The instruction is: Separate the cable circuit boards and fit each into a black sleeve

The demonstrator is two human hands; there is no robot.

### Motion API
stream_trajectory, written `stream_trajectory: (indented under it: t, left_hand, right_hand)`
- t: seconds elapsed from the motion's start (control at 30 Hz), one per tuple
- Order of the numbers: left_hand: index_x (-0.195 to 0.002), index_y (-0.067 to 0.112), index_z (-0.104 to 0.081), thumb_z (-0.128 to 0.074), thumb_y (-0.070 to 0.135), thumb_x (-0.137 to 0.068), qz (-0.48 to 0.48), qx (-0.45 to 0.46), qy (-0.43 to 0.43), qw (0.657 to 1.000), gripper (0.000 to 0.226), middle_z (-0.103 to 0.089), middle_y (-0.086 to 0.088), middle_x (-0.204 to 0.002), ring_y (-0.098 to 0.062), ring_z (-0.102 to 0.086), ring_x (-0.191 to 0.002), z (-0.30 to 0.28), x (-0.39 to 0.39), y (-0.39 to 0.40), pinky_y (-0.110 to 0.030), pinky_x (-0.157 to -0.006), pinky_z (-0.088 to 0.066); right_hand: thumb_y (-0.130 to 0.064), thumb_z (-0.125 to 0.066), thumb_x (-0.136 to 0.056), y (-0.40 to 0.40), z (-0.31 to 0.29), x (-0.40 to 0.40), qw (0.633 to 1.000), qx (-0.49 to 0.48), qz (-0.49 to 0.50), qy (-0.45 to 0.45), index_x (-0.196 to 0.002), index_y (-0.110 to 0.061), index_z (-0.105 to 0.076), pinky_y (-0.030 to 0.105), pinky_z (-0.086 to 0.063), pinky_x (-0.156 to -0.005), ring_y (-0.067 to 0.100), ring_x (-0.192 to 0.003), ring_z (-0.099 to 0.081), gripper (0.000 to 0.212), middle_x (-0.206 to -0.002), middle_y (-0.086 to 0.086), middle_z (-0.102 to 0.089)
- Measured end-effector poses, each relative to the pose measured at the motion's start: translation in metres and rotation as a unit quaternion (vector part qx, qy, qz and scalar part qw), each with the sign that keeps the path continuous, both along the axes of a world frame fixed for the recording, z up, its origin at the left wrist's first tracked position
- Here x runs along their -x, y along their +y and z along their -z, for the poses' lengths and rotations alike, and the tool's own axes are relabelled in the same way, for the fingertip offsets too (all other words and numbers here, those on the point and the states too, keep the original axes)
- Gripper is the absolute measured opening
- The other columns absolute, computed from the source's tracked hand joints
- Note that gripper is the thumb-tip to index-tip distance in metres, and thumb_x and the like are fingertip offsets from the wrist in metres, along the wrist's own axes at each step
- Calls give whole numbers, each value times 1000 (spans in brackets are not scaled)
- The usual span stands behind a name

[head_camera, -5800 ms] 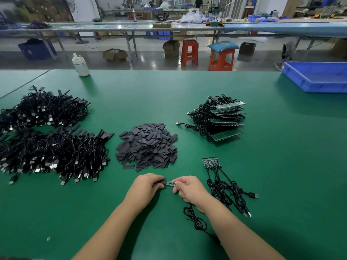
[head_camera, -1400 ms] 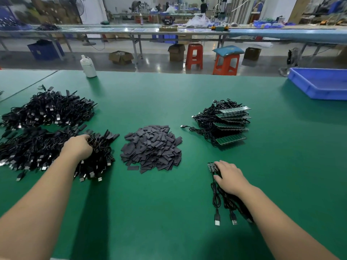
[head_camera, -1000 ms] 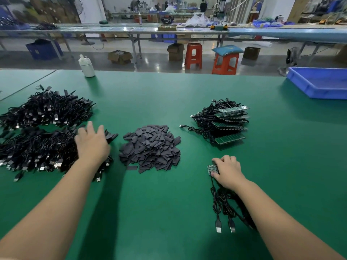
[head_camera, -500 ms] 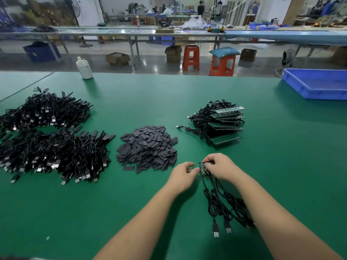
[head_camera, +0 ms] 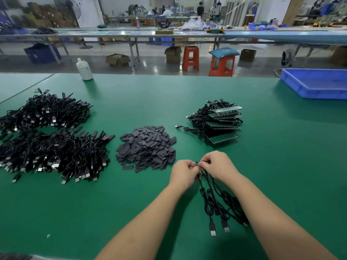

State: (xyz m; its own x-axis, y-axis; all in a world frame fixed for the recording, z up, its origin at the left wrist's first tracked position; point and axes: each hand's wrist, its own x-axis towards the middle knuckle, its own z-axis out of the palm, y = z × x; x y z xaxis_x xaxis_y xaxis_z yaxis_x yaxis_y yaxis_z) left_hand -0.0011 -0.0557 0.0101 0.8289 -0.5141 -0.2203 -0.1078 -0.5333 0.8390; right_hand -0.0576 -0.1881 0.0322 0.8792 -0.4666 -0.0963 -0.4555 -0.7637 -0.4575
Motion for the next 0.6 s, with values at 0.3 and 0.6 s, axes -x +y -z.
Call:
stream_trajectory:
  t: [0.3, 0.6]
  left_hand:
    - [-76, 15, -67, -58, 24, -90, -42, -27, -95, 994, 18, -71, -1, -75, -24, -65, -75, -2, 8, -7, -29, -67, -49]
    - [-89, 12, -66, -59, 11, -94, -38, 147, 103, 983, 8, -76, -2, -77, -12, -67, -61, -2, -29, 42, -21, -52, -47]
  right_hand:
    - [-30, -60, -95, 2, 0, 5, 999, 35, 14, -18, -93, -26, -73, 29, -51, -70, 17, -81, -64, 14, -88, -7, -71]
    - [-16, -53, -101, -32, 11, 19, 997, -49, 54, 3, -138, -23, -53, 37, -49, -95, 23, -112, -61, 38, -140, 1, -55]
